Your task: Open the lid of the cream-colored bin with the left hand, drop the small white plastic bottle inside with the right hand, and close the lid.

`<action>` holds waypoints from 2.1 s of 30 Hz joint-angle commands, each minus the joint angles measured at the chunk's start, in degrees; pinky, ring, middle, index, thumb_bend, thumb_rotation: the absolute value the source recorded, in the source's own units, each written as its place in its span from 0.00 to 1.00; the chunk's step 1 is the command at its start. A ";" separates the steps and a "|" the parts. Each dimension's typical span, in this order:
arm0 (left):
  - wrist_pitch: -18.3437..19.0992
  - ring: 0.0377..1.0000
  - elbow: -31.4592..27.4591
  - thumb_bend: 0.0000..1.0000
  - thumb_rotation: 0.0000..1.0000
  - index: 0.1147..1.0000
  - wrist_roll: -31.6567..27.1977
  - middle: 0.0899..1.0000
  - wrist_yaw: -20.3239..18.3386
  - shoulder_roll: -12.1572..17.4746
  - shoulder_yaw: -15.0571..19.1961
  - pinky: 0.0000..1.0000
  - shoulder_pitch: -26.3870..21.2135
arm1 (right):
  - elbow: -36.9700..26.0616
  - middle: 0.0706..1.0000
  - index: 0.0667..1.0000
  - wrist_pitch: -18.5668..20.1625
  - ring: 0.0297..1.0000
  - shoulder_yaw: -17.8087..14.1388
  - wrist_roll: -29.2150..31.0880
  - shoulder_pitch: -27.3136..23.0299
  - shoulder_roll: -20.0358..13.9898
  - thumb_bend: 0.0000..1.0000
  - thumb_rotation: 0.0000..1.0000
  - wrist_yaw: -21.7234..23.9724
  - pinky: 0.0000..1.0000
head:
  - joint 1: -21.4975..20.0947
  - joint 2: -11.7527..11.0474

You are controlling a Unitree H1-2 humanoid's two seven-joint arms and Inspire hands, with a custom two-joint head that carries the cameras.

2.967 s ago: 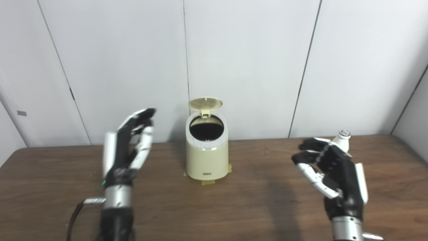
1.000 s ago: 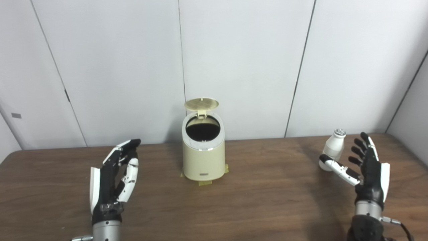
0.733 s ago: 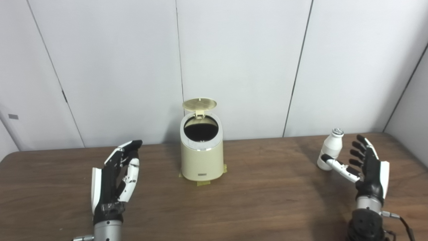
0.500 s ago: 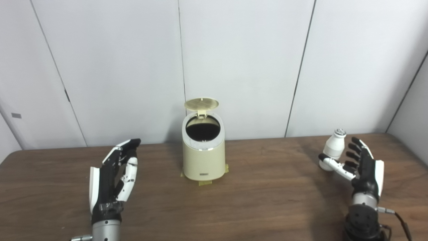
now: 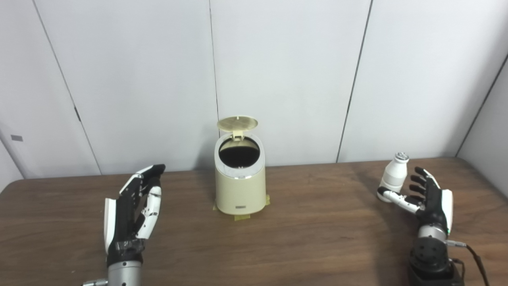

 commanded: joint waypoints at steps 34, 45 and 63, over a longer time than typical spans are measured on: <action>1.57 0.78 -4.47 0.25 0.69 0.71 1.70 0.75 -0.82 -0.83 0.22 0.76 -0.73 | 16.56 0.75 0.78 -6.09 0.71 4.31 0.48 -10.44 -6.53 0.85 0.16 -1.58 0.62 | 0.20 0.59; 1.56 0.78 -4.66 0.25 0.70 0.70 2.35 0.74 -0.62 -1.13 0.08 0.76 -0.87 | 17.98 0.63 0.51 -11.39 0.64 5.37 0.30 -10.42 -6.55 0.59 0.11 -3.88 0.56 | 0.35 0.53; 2.25 0.78 -4.98 0.25 0.70 0.70 2.73 0.74 -0.68 -1.08 0.17 0.76 -0.83 | 19.33 0.49 0.43 -16.60 0.51 6.32 -0.27 -9.74 -6.68 0.52 0.00 -4.96 0.46 | 0.23 0.81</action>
